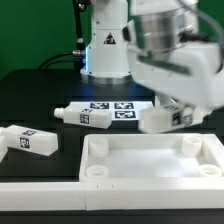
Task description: Assemble desk
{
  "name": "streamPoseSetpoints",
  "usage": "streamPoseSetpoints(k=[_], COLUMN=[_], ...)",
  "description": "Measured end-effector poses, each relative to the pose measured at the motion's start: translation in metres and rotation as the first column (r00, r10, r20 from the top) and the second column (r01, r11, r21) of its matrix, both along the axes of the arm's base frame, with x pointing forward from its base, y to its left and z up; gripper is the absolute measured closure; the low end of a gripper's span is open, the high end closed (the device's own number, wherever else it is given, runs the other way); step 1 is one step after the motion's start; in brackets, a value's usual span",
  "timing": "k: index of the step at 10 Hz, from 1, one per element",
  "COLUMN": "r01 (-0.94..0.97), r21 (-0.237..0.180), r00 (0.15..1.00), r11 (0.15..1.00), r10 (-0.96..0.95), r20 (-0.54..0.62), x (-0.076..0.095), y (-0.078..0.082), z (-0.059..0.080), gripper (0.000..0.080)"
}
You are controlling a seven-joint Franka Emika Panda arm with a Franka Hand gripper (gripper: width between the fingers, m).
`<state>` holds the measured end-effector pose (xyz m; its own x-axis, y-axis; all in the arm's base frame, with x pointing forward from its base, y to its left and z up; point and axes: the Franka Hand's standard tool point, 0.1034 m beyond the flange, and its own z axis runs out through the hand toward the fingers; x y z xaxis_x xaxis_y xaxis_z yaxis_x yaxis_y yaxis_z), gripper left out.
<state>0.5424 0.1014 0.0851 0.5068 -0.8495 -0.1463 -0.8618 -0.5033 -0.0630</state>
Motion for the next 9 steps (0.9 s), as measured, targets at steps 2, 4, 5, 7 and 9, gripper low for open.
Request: streamPoseSetpoints(k=[2,4,5,7,9], r01=[-0.178,-0.302,-0.357,-0.476,-0.592], r21=[-0.009,-0.011,-0.027,-0.072,-0.081], r00=[0.984,0.953,0.932,0.874,0.801], r11=[0.984,0.953,0.934,0.876,0.802], r10=[0.178,0.302,0.358,0.481,0.596], r20=[0.016,0.033,0.051,0.069,0.048], x=[-0.002,-0.003,-0.005,-0.056,-0.078], y=[0.001,0.000,0.003,0.050,0.072], z=[0.001,0.000,-0.002,-0.022,-0.028], gripper=[0.0515,0.0515,0.0515,0.0515,0.0515])
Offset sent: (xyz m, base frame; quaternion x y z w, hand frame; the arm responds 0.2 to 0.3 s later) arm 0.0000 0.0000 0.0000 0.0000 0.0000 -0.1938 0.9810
